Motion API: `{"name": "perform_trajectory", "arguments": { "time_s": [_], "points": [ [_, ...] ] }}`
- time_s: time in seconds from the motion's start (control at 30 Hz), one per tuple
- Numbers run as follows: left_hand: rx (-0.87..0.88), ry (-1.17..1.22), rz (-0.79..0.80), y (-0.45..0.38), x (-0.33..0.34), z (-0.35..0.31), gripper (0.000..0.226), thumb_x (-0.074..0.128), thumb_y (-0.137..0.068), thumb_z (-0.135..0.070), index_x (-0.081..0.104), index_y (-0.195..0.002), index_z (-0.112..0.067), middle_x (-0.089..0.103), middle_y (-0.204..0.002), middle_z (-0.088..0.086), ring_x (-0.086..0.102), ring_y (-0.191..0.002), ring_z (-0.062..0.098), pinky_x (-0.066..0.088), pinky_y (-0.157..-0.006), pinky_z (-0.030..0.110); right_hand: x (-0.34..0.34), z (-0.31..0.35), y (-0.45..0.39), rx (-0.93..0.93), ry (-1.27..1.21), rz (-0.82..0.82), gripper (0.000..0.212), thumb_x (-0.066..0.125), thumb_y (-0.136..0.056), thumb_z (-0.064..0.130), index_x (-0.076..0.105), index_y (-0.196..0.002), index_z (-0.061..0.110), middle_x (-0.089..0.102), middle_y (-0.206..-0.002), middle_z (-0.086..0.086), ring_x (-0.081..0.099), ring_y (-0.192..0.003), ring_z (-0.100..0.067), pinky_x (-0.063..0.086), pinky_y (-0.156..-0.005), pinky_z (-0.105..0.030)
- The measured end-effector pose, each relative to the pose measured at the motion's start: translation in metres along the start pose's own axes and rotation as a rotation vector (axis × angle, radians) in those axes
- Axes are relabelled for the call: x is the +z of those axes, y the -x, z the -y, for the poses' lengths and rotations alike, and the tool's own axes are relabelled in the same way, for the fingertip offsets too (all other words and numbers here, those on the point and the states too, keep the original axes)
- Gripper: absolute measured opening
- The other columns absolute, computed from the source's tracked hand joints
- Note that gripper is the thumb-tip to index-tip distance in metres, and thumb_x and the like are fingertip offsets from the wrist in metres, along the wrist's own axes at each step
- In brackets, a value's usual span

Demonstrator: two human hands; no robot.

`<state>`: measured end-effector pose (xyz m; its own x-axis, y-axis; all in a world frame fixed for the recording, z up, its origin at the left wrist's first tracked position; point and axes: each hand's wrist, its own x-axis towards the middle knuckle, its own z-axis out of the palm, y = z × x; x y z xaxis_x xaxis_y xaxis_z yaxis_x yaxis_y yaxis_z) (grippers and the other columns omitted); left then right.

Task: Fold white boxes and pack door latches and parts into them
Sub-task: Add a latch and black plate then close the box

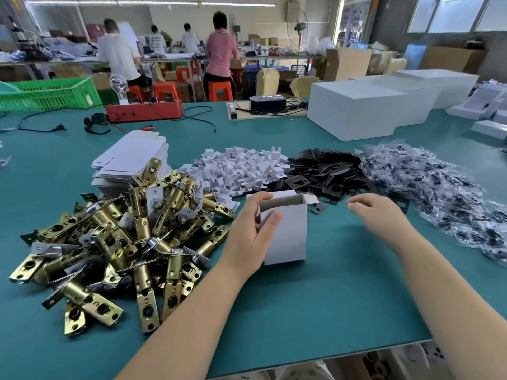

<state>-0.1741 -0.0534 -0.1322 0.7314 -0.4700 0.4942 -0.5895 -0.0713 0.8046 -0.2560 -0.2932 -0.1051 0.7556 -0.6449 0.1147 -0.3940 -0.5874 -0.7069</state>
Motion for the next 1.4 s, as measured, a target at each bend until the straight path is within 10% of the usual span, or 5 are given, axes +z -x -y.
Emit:
{"name": "perform_trajectory", "arguments": {
  "time_s": [0.23,0.4,0.53,1.1,1.4],
  "points": [
    [0.124,-0.047,0.002,0.0,0.029,-0.007,0.028,0.054,-0.093,-0.031,0.04,-0.115,-0.04,0.036,-0.07,-0.008,0.041,-0.063,0.001,0.036,-0.065,0.007,-0.035,-0.063,-0.029,0.21,0.497,-0.17,0.038,0.044,-0.093,0.022,0.061,-0.126,0.015,0.046,-0.142,-0.016,0.036,-0.13,-0.035,0.029,-0.105,-0.04],
    [0.131,-0.102,0.051,-0.001,0.026,0.002,0.038,0.047,-0.096,-0.036,0.033,-0.13,-0.043,0.028,-0.068,-0.012,0.038,-0.058,0.001,0.036,-0.063,0.005,-0.035,-0.079,-0.023,0.436,0.567,-0.128,0.048,0.043,-0.093,0.03,0.043,-0.139,0.019,0.023,-0.153,-0.02,0.018,-0.14,-0.039,0.013,-0.114,-0.052],
    [0.126,-0.156,0.019,0.001,0.026,0.005,0.044,0.045,-0.095,-0.039,0.027,-0.135,-0.043,0.031,-0.065,-0.013,0.039,-0.057,0.003,0.034,-0.058,0.009,-0.034,-0.081,-0.023,0.308,0.604,-0.146,0.044,0.041,-0.094,0.018,0.047,-0.138,0.016,0.037,-0.148,-0.016,0.036,-0.132,-0.038,0.029,-0.108,-0.047],
    [0.14,-0.196,-0.005,0.007,0.027,-0.002,0.052,0.044,-0.095,-0.04,0.032,-0.142,-0.021,0.034,-0.067,-0.013,0.041,-0.058,0.006,0.033,-0.057,0.009,-0.003,-0.044,-0.015,0.104,-0.329,-0.216,0.014,0.061,-0.091,0.015,0.072,-0.099,0.018,0.065,-0.085,0.007,0.054,-0.073,-0.01,0.041,-0.066,-0.024],
    [0.132,-0.165,-0.009,0.005,0.028,0.003,0.045,0.039,-0.092,-0.049,0.027,-0.135,-0.041,0.044,-0.072,-0.025,0.042,-0.06,0.004,0.035,-0.059,0.01,0.008,0.006,-0.013,0.171,-0.73,-0.157,0.019,0.038,-0.101,0.012,0.046,-0.091,0.025,0.058,-0.106,-0.009,0.067,-0.078,-0.019,0.055,-0.075,-0.037]
  ]
}}
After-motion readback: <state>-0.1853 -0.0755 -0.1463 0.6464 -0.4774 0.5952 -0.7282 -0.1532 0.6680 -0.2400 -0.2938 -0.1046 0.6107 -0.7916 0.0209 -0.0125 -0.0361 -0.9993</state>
